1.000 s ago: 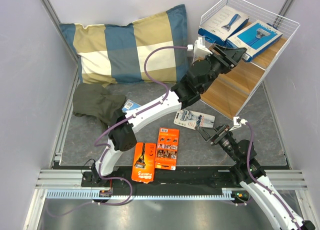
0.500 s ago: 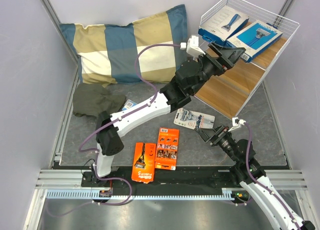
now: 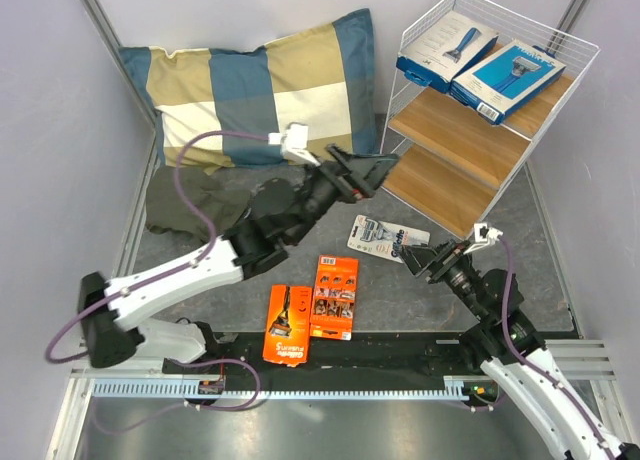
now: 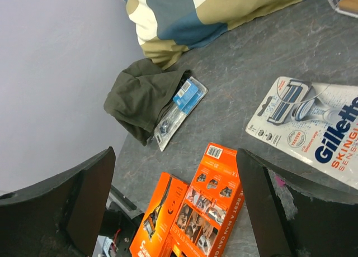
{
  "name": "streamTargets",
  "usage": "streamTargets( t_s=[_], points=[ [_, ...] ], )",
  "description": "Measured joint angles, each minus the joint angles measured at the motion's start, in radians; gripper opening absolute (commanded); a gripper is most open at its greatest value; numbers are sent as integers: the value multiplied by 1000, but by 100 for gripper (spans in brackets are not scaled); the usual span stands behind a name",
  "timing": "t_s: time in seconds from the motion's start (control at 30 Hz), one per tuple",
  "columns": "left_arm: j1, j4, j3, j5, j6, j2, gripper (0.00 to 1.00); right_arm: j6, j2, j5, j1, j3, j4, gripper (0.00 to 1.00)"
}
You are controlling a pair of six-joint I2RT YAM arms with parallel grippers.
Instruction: Place and organize the shaving razors onto the shelf
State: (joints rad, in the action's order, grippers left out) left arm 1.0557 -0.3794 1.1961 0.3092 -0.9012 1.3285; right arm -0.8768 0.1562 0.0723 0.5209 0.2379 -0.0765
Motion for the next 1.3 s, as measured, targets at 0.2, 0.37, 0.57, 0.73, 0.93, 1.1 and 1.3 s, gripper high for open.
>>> streamTargets(
  t_s=[0.2,0.37,0.57,0.73,0.93,1.1,1.3],
  points=[
    [-1,73,-169,103,125,-304,100,56,138,-1,0,87,20,98],
    [-11,217,-275,179,191,-455,100,71,233,5,0,94,64,98],
    [-18,404,-305,212,267,-509,100,70,290,25,0,94,133,98],
    [-25,534,-290,211,292,-507,100,81,388,55,0,154,130,98],
    [-39,647,-299,183,287,-505,100,88,629,35,0,520,-16,98],
    [-45,686,-383,151,262,-485,100,68,755,-105,1,803,-183,98],
    [-46,692,-487,105,240,-410,100,34,875,-175,0,946,-299,98]
  ],
)
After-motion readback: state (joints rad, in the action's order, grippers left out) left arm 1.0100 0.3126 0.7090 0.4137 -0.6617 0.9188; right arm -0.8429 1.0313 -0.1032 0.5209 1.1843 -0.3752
